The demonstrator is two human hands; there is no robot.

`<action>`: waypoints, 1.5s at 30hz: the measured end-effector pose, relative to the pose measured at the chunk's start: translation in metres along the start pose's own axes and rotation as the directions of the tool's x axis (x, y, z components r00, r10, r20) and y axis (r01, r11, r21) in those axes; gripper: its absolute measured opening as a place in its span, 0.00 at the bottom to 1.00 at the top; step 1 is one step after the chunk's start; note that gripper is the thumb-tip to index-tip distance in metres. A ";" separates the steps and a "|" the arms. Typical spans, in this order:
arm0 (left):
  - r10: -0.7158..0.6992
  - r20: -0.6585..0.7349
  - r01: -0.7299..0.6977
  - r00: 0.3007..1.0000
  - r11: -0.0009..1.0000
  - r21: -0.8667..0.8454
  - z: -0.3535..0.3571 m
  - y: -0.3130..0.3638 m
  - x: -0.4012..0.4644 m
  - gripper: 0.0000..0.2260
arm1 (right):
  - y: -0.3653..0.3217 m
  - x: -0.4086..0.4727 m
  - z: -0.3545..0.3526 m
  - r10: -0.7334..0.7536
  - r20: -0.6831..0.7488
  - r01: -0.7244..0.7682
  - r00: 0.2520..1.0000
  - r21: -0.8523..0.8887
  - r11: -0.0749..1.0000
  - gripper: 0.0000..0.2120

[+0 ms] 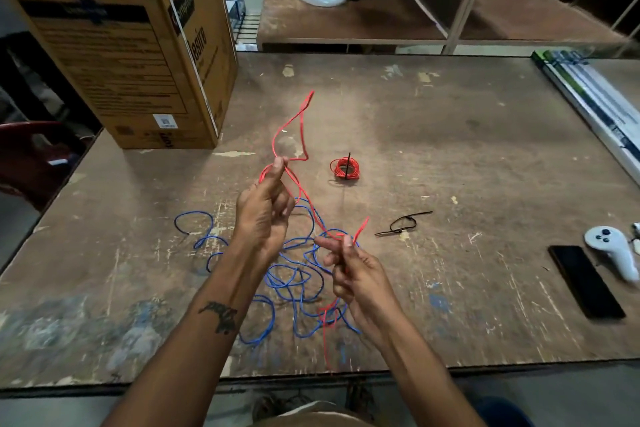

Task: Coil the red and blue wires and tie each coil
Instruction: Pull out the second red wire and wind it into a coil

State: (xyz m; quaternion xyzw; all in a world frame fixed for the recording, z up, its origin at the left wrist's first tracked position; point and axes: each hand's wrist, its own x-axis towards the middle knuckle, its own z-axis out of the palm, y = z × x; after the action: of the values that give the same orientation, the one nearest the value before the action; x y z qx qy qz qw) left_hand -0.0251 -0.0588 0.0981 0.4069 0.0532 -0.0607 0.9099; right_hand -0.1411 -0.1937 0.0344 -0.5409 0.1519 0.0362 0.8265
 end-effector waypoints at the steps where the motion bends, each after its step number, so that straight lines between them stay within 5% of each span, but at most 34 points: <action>1: 0.005 -0.035 -0.003 0.999 0.998 0.057 -0.002 -0.005 -0.004 0.08 | 0.000 0.002 0.000 -0.067 -0.020 0.063 0.998 -0.147 0.987 0.27; 3: -0.014 -0.115 0.033 0.993 0.986 0.164 -0.007 -0.022 -0.017 0.13 | -0.005 0.002 0.002 -0.194 -0.025 0.168 0.981 -0.398 0.902 0.30; 7: -0.110 -0.125 0.129 0.986 0.979 0.157 -0.021 -0.057 -0.048 0.25 | -0.015 0.003 0.000 -0.276 0.021 0.237 0.961 -0.574 0.784 0.21; 10: -0.140 -0.179 0.172 0.974 0.968 0.185 -0.026 -0.071 -0.063 0.16 | -0.016 0.005 -0.005 -0.287 0.032 0.232 0.957 -0.680 0.695 0.20; 14: -0.150 -0.282 0.207 0.948 0.960 0.186 -0.021 -0.083 -0.082 0.07 | -0.014 0.005 -0.003 -0.403 -0.041 0.260 0.914 -0.703 0.662 0.20; 17: -0.200 -0.161 0.225 0.966 0.962 0.153 -0.013 -0.086 -0.094 0.04 | -0.013 0.004 0.002 -0.393 -0.006 0.280 0.919 -0.693 0.664 0.17; 26: -0.181 -0.173 0.205 0.968 0.970 0.131 -0.009 -0.084 -0.079 0.11 | -0.019 -0.002 -0.009 -0.361 0.082 0.294 0.929 -0.755 0.586 0.17; 30: -0.031 -0.251 0.102 0.967 0.957 0.273 -0.013 -0.084 -0.067 0.09 | -0.013 -0.001 -0.003 -0.436 -0.193 0.262 0.879 -0.569 0.779 0.05; 32: 0.064 -0.239 0.029 0.969 0.930 0.366 -0.015 -0.087 -0.065 0.08 | -0.017 -0.001 -0.001 -0.487 -0.271 0.247 0.830 -0.604 0.757 0.03; 37: 0.192 -0.115 -0.117 0.975 0.873 0.473 -0.017 -0.087 -0.066 0.11 | -0.024 -0.004 0.001 -0.584 -0.199 0.284 0.787 -0.724 0.629 0.01; 40: 0.297 0.175 -0.329 0.939 0.623 0.710 -0.018 -0.075 -0.069 0.06 | -0.032 -0.003 -0.002 -0.636 -0.157 0.308 0.756 -0.772 0.556 0.01; 43: 0.232 0.452 -0.508 0.861 0.404 0.760 -0.024 -0.063 -0.072 0.04 | -0.043 0.005 -0.016 -0.659 -0.128 0.273 0.742 -0.839 0.471 0.02; 45: 0.150 0.443 -0.458 0.884 0.467 0.756 -0.027 -0.061 -0.074 0.05 | -0.049 0.013 -0.028 -0.702 -0.099 0.249 0.705 -0.893 0.376 0.03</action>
State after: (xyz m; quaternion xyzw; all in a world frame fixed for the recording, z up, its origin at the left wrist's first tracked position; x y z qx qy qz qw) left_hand -0.1086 -0.0744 0.0459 0.7823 -0.2033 0.0227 0.5884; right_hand -0.1241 -0.2404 0.0639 -0.8734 0.1401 -0.2769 0.3753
